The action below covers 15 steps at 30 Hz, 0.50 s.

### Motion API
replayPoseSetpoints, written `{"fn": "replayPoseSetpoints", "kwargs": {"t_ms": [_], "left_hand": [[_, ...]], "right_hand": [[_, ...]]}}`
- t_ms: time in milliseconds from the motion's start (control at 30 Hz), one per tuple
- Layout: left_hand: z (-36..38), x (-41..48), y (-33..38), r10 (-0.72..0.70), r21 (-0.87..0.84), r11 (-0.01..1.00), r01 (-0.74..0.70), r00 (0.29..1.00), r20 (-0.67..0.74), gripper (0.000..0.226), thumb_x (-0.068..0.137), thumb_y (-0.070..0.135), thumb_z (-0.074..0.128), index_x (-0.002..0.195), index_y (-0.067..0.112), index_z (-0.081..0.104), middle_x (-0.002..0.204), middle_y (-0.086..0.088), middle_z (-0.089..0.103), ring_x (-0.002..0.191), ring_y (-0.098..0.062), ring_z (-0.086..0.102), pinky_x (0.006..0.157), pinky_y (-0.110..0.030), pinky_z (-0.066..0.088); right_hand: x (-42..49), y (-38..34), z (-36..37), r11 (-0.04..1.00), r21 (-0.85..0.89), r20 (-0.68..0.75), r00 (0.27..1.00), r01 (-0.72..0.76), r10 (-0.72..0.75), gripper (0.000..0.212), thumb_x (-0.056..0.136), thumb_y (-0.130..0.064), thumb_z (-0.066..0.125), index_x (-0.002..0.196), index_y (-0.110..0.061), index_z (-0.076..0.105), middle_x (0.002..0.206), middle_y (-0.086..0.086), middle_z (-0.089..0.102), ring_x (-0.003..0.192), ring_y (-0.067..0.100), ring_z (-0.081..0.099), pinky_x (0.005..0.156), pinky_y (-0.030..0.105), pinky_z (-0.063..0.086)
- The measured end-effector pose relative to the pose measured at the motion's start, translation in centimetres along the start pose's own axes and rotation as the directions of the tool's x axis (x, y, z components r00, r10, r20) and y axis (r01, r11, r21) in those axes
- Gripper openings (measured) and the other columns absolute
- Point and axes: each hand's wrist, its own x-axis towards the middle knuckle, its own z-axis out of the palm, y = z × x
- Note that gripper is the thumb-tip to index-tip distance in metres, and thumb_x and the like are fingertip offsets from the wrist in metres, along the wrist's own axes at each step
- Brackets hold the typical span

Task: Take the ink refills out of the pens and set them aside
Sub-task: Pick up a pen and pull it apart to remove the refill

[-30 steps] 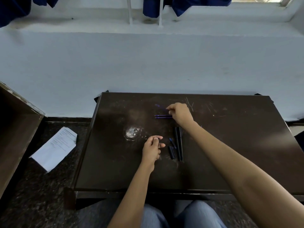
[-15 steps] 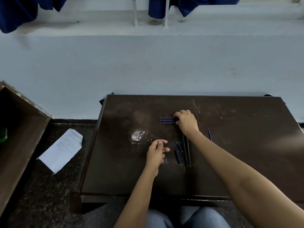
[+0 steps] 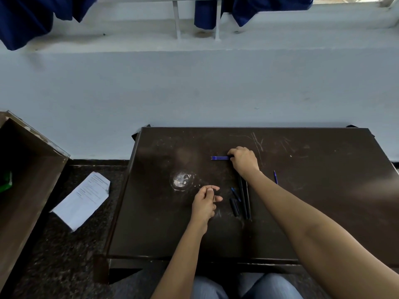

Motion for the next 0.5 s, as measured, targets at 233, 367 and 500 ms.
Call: {"fn": "replayPoseSetpoints", "kwargs": {"t_ms": [233, 367, 500], "left_hand": [[0.0, -0.4, 0.1, 0.014, -0.006, 1.0, -0.014, 1.0, -0.008, 0.027, 0.103, 0.022, 0.037, 0.107, 0.015, 0.062, 0.074, -0.001, 0.059, 0.046, -0.003, 0.034, 0.037, -0.015, 0.026], [0.3, -1.3, 0.2, 0.033, 0.006, 0.999, -0.033, 0.999, 0.001, 0.026, 0.103, 0.021, 0.037, 0.106, 0.014, 0.062, 0.073, -0.001, 0.059, 0.044, -0.003, 0.033, 0.036, -0.014, 0.026], [0.4, -2.5, 0.5, 0.032, 0.004, 0.999, -0.032, 0.999, 0.002, 0.026, 0.103, 0.02, 0.037, 0.107, 0.013, 0.061, 0.073, -0.001, 0.059, 0.044, -0.004, 0.032, 0.036, -0.014, 0.026]], "right_hand": [[-1.6, 0.6, -1.1, 0.991, 0.101, -0.107, 0.989, -0.091, 0.102, 0.031, 0.094, -0.014, 0.051, 0.123, -0.013, 0.062, 0.12, 0.012, 0.062, 0.112, 0.032, 0.053, 0.094, 0.045, 0.045], [-5.3, 3.4, -1.3, 0.916, 0.24, -0.21, 0.905, -0.32, 0.371, 0.026, 0.094, -0.017, 0.053, 0.115, -0.005, 0.062, 0.113, 0.017, 0.061, 0.103, 0.036, 0.057, 0.085, 0.047, 0.051], [-9.1, 6.1, -1.5, 0.787, 0.242, -0.041, 0.804, -0.568, 0.593, 0.043, 0.092, -0.034, 0.058, 0.118, 0.0, 0.051, 0.121, 0.021, 0.054, 0.112, 0.041, 0.053, 0.087, 0.048, 0.049]]}}
